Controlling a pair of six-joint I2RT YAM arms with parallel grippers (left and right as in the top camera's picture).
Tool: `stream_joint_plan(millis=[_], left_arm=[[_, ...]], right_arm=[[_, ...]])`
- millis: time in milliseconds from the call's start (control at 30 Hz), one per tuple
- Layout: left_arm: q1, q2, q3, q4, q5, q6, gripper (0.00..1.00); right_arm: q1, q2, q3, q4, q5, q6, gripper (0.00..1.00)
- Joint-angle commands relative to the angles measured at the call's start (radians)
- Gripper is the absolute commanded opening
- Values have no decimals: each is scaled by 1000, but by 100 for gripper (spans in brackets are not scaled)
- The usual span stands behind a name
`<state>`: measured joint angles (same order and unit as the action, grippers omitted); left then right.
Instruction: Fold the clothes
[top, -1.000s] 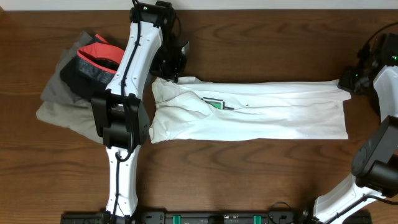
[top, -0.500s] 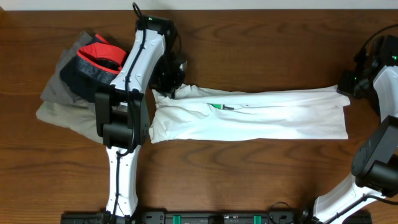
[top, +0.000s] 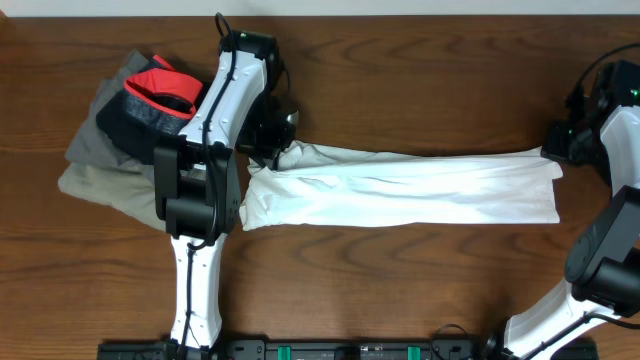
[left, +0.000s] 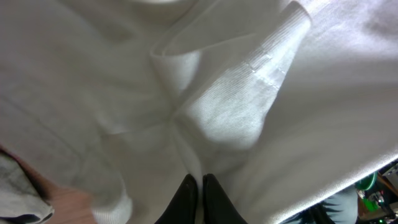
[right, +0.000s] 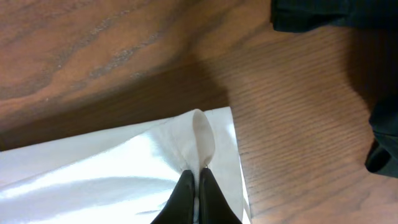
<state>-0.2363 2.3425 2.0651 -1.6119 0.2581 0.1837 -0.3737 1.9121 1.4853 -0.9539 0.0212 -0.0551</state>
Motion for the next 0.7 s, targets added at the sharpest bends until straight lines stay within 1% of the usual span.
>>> stream_joint_plan(millis=[0,67,100,133,167,200,233,300,467,533,667], left_arm=[[-6,2,-6,-72,-5,-5,6],[-10,2,-6,-79,-6,-5,6],[-12,1,-6,-79,-6,-5,8],[-14,1,-6,-79,-6,-5,14],[-14,0,-6,-79,-6,-5,30],[-15,-3,-6,-79,-6,-5,62],[-14,-9,-6,-79,-11,-4,65],[-11,-30,-6,-79,-36,-4,66],[10,-127,-6,-78,-43,-4,65],[26,-180,-6,-73,-43,-5,65],[71,-278,-6,-19,-42,-5,65]], right_arm=[[-6,-14,-2,-1,43,-14,2],[-6,-14,-2,-2,43,-14,7],[-6,-14,-2,-2,43,-14,15],[-7,-14,-2,-2,43,-14,20],[-7,-14,-2,-2,43,-14,25],[-7,-14,-2,-2,43,-13,31],[-7,-14,-2,0,43,-13,35],[-11,-14,-2,2,43,-12,41],[-35,-14,-2,22,33,55,52],[-48,-14,-2,30,-15,55,58],[-86,-12,-2,38,-130,51,64]])
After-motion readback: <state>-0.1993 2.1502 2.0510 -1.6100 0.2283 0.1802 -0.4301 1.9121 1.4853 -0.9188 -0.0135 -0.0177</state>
